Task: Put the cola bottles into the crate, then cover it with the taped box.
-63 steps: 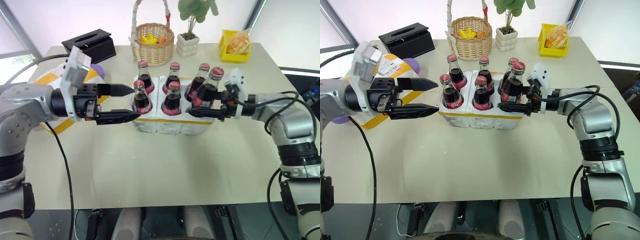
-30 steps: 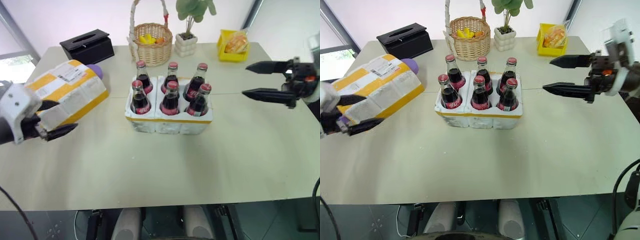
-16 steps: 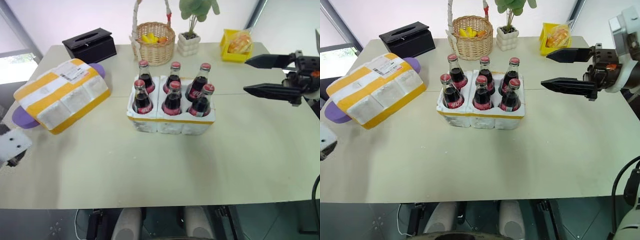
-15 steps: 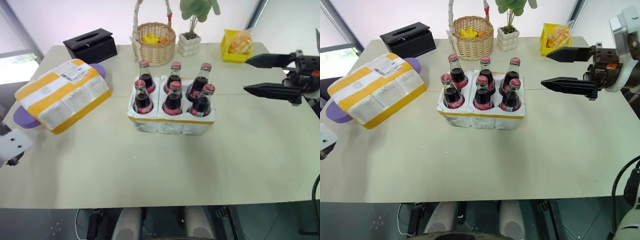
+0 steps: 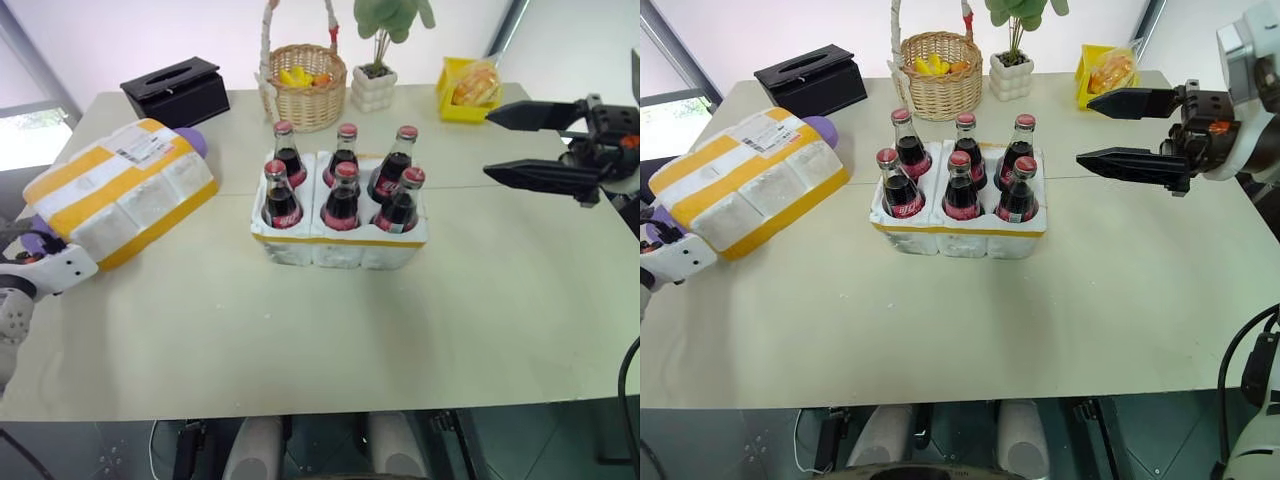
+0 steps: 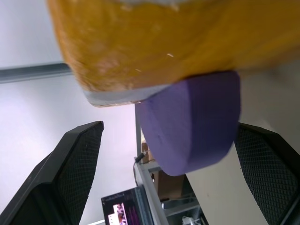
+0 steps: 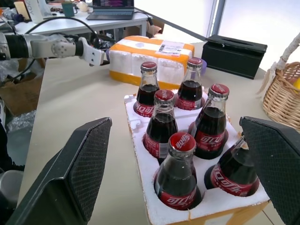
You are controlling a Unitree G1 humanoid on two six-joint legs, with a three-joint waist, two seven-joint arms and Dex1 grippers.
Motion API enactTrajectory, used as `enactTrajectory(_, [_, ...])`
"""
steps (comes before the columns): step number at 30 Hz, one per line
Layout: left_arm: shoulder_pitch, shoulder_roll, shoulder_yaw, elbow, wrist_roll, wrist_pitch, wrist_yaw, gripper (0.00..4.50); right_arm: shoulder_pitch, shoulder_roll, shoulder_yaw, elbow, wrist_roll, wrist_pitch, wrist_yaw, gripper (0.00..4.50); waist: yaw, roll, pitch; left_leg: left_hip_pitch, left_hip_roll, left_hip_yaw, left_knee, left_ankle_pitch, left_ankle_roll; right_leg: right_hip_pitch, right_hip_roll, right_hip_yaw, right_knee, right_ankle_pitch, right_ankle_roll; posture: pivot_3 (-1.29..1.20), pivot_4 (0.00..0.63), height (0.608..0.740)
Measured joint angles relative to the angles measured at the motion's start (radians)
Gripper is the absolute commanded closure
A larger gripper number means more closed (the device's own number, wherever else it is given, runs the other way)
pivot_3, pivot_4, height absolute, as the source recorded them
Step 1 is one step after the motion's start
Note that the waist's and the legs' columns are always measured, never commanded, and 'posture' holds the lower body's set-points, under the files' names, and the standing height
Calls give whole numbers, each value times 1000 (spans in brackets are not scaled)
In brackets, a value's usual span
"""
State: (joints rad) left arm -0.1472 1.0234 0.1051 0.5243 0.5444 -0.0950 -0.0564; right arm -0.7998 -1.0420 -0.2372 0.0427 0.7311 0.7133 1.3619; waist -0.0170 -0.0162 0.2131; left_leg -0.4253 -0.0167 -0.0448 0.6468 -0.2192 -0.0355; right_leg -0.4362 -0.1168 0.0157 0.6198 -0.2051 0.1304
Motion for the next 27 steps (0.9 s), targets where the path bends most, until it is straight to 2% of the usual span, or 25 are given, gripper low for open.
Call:
enactTrajectory(7, [-120, -36, -73, 151, 11, -8, 57, 0, 0, 0, -5, -2, 17, 10, -20, 18, 5, -1, 0, 0, 0, 0, 1, 0, 0, 1, 0, 0, 0, 0, 0, 0, 150, 740])
enactTrajectory(17, [-260, -71, -151, 257, 13, -11, 80, 0, 12, 0, -11, -30, 30, 21, -37, 18, 3, -1, -1, 0, 0, 0, 1, 0, 0, 1, 0, 0, 0, 1, 1, 0, 150, 740])
enactTrajectory(20, [-277, -72, -169, 269, 13, -16, 81, 846, 29, 0, -12, -40, 30, 21, -39, 0, 3, -1, -1, 0, 0, 0, 1, 0, 0, 1, 0, 0, 0, 1, 1, 0, 150, 740])
enactTrajectory(25, [-302, -68, -171, 280, 11, -23, 96, 3291, 41, 0, -12, -42, 30, 20, -40, 0, 4, -1, -1, 0, 0, 0, 1, 0, 0, 1, 0, 0, 0, 1, 1, 0, 150, 740])
enactTrajectory(27, [-311, -55, -169, 280, 10, -24, 99, 3915, 47, 0, -12, -44, 30, 19, -40, 0, 3, -1, -1, 1, 0, 0, 1, 0, 0, 2, 0, 0, 0, 1, 1, 0, 150, 740])
